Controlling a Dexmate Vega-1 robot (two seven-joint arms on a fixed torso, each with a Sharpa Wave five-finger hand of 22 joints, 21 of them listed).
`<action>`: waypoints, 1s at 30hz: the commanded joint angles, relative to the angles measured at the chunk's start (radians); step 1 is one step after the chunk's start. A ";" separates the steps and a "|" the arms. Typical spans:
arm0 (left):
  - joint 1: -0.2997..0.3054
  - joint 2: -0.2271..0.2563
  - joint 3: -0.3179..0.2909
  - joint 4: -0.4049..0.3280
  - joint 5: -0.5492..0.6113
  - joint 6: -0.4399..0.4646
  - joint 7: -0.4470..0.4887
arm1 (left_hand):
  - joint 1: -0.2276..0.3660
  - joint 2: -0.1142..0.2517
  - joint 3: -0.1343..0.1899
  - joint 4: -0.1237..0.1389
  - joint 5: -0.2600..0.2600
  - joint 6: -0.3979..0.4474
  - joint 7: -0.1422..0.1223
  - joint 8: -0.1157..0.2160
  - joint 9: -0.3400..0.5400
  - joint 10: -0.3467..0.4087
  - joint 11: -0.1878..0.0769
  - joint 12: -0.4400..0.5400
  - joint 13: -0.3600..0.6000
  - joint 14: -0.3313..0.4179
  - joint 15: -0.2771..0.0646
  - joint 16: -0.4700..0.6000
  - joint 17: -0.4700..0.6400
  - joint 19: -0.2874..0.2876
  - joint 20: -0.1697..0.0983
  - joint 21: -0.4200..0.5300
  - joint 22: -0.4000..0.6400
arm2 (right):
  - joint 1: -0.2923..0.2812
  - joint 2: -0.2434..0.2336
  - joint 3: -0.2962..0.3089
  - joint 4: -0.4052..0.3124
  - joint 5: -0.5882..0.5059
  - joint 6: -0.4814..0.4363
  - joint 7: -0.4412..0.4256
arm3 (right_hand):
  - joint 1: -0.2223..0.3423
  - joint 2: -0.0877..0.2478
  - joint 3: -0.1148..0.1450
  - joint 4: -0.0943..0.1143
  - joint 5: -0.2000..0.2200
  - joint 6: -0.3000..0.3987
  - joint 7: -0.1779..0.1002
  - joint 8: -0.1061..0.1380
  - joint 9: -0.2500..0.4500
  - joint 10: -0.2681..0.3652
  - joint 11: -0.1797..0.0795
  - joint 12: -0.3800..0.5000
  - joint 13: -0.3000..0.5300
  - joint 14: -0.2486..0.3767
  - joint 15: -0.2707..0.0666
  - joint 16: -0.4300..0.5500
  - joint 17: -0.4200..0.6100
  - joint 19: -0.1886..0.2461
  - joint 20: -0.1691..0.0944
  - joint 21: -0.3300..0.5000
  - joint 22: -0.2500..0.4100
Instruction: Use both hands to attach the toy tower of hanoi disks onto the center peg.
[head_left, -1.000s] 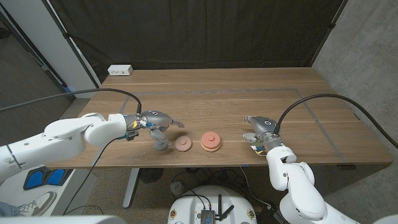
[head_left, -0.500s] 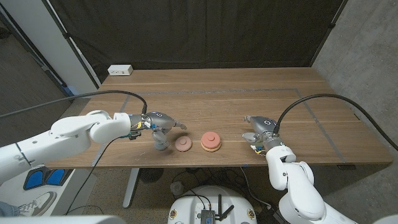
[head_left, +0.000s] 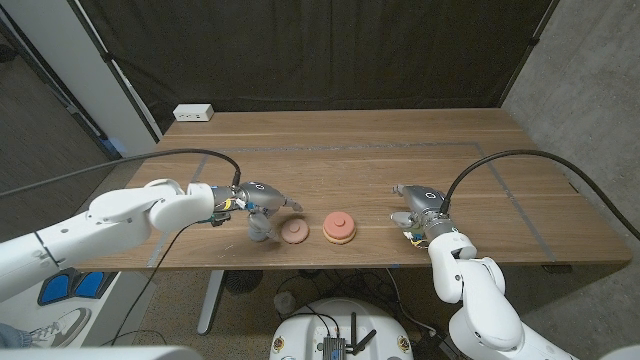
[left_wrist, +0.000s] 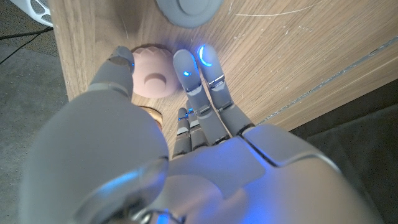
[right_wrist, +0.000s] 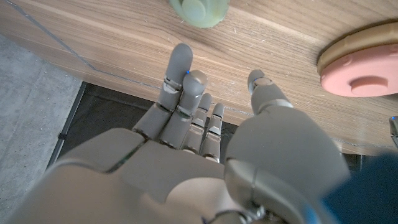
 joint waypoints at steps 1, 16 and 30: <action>0.007 -0.023 0.009 0.005 0.053 0.005 0.033 | 0.010 0.007 0.001 0.003 -0.001 0.022 -0.005 0.011 0.001 0.020 0.000 0.009 0.001 0.013 -0.082 0.011 0.001 0.010 -0.140 0.011 -0.001 | -0.005 0.001 0.008 0.001 0.004 0.005 -0.009 | 0.001 0.005 0.003 0.002 0.003 0.009 0.005 0.001 0.004 0.008 0.001 -0.003 0.001 0.010 -0.067 0.000 0.002 -0.002 -0.108 0.004 0.000; 0.000 -0.042 0.032 0.013 0.070 0.006 0.014 | 0.015 0.017 0.001 0.004 0.001 0.068 -0.019 0.024 0.001 0.065 -0.018 0.021 -0.003 0.028 -0.082 0.021 0.000 0.018 -0.141 0.017 -0.003 | -0.011 0.004 0.014 -0.005 -0.008 0.008 -0.001 | 0.001 0.006 0.002 0.003 0.004 0.010 0.005 -0.001 0.004 0.009 0.002 -0.004 0.003 0.010 -0.067 -0.005 0.001 -0.003 -0.108 0.004 -0.001; -0.004 -0.068 0.054 0.024 0.105 0.007 0.032 | 0.023 0.027 0.004 0.003 0.004 0.093 -0.025 0.028 0.001 0.084 -0.028 0.023 -0.006 0.036 -0.082 0.026 -0.001 0.022 -0.141 0.022 -0.003 | -0.026 0.002 0.022 -0.010 -0.004 0.010 -0.002 | 0.001 0.008 0.001 0.004 0.005 0.012 0.003 -0.003 0.005 0.011 0.002 -0.005 0.005 0.015 -0.067 -0.006 0.004 -0.003 -0.108 0.005 -0.001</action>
